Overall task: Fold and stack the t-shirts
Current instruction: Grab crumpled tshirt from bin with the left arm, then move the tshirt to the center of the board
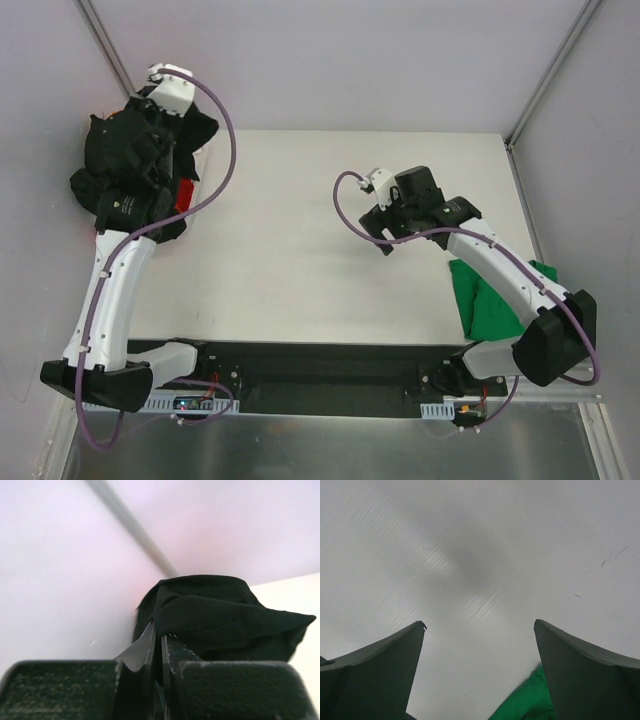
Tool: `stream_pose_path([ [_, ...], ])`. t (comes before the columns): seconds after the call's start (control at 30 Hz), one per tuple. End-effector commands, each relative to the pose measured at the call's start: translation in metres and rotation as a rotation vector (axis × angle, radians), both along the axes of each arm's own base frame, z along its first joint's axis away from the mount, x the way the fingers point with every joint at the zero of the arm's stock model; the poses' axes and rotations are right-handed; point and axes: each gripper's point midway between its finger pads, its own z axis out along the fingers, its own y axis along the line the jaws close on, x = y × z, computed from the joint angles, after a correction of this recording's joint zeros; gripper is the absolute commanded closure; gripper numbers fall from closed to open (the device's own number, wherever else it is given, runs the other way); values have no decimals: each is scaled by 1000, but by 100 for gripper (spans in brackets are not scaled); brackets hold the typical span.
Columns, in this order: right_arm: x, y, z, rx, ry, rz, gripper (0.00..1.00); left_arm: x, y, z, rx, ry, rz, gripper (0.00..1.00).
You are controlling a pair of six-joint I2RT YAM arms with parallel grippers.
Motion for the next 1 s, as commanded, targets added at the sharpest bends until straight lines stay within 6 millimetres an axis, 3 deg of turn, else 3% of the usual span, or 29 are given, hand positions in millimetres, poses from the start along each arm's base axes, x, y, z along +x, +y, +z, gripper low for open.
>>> stream_pose_path([
  [0.0, 9, 1, 18, 18, -42, -19, 4, 0, -85, 35, -48, -46, -256, 100],
  [0.07, 12, -1, 19, 6, -51, -40, 4, 10, -113, 43, -19, -47, -304, 100],
  [0.1, 17, -10, 20, -28, -72, -77, 4, 6, -114, 69, -29, -102, -300, 100],
  [0.17, 21, -15, 20, -45, -85, -101, 4, 14, -127, 79, -16, -111, -313, 100],
  [0.2, 23, -17, 21, -53, -93, -111, 4, 7, -134, 101, -19, -158, -332, 100],
  [0.27, 27, -23, 23, -63, -113, -132, 4, 7, -144, 116, -8, -186, -355, 100],
  [0.3, 28, -26, 23, -70, -119, -143, 4, -3, -149, 138, -18, -237, -378, 100],
  [0.5, 39, -53, 25, -134, -165, -205, 4, -29, -166, 195, -25, -374, -463, 100],
  [0.57, 41, -64, 22, -174, -173, -219, 4, -37, -178, 205, -13, -401, -510, 100],
  [0.7, 41, -77, 18, -199, -168, -236, 4, -57, -179, 239, -9, -495, -549, 100],
  [0.97, 45, -85, 2, -185, -117, -251, 4, -60, -192, 252, 2, -535, -592, 100],
])
